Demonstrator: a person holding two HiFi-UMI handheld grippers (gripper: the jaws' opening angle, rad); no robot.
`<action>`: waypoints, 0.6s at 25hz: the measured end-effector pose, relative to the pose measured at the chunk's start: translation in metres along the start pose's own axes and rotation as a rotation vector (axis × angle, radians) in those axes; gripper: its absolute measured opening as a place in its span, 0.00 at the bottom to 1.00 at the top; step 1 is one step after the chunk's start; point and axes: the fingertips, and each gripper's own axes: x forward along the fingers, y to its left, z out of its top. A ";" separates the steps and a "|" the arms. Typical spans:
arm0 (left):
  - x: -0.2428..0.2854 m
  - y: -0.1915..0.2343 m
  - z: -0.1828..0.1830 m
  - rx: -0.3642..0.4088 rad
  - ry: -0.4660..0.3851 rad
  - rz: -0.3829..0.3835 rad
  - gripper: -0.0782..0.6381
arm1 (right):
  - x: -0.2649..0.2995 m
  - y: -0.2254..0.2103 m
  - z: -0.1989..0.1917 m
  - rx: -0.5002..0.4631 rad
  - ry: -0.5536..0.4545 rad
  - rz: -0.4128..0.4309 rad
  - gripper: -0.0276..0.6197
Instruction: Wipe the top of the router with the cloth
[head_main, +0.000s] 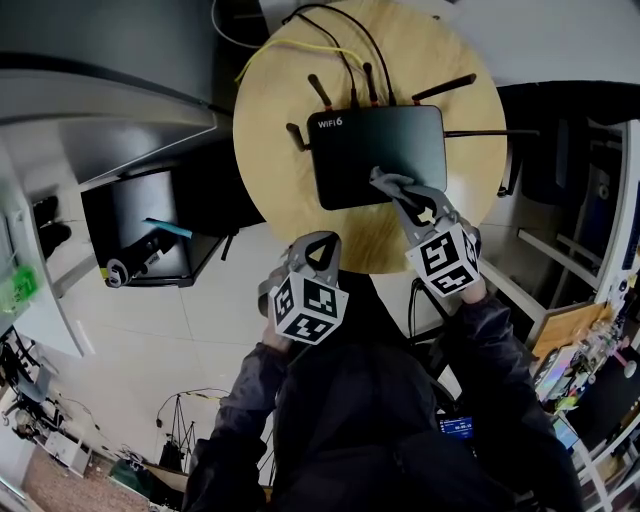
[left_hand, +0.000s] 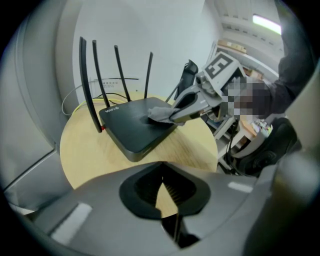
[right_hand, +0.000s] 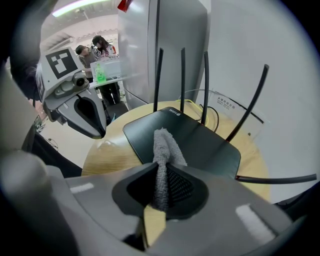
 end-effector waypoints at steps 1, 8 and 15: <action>-0.001 0.000 -0.001 -0.004 0.002 -0.001 0.11 | -0.001 -0.002 0.002 0.005 -0.014 -0.006 0.09; -0.006 -0.001 0.003 0.007 -0.012 0.004 0.11 | -0.001 -0.071 0.010 0.060 -0.051 -0.118 0.09; -0.007 -0.001 0.001 -0.005 -0.012 0.001 0.11 | 0.016 -0.132 0.018 0.052 -0.035 -0.196 0.09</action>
